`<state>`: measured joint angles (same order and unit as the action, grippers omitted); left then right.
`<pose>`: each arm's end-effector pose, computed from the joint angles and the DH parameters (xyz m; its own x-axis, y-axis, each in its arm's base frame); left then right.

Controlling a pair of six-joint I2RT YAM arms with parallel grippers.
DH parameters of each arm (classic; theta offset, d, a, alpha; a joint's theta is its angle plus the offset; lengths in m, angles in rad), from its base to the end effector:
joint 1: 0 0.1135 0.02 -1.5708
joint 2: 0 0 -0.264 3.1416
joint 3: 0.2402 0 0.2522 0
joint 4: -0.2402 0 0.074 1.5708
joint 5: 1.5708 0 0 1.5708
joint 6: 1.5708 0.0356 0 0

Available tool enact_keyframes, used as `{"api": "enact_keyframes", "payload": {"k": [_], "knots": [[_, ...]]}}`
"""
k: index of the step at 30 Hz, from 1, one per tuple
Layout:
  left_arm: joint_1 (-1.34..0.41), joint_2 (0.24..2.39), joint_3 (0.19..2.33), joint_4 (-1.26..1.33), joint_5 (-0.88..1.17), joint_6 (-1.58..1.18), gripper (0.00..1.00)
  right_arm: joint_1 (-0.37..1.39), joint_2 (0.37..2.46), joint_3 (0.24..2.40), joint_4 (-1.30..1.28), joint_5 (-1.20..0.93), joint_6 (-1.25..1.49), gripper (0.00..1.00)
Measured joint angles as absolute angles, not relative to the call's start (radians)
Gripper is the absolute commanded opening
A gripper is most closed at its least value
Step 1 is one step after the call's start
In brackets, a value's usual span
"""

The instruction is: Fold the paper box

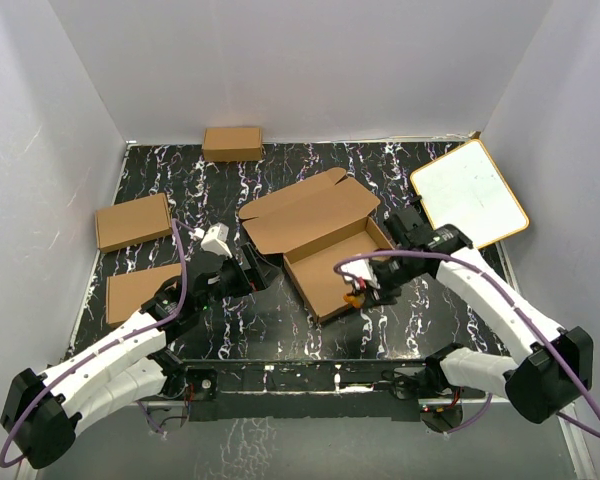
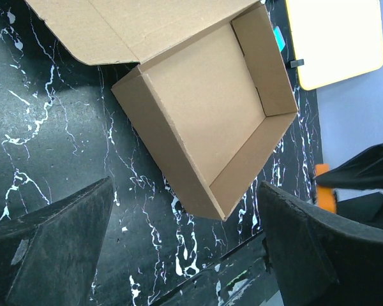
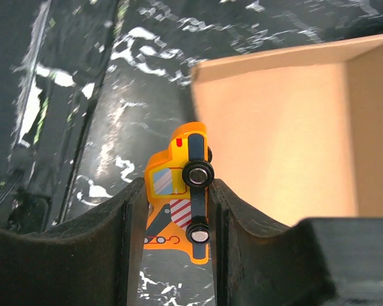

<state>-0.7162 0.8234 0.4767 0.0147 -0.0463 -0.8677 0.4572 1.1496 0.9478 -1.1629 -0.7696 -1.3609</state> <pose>0.1481 -0.1267 0.2446 -0.6341 -0.4583 -0.6228 0.2152 0.6690 -0.7114 0.1546 0.1037 0.2666 0.2520 -0.6588 -0.7088 -0.9517 -0.3014 -0.0582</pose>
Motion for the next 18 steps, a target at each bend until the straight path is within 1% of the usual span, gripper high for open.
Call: {"api": "enact_keyframes", "payload": {"k": [4,7,18], "knots": [[-0.716,0.824,0.477,0.015,-0.046,-0.868,0.92,0.458,1.192,1.066,-1.114,-0.763,-1.24,0.21],[-0.716,0.824,0.477,0.015,-0.046,-0.872,0.92,0.458,1.254,1.107,-1.04,-0.719,-1.174,0.22],[-0.716,0.801,0.477,0.014,-0.052,-0.876,0.92,0.458,1.599,1.189,-0.868,-0.494,-1.075,0.27]]}}
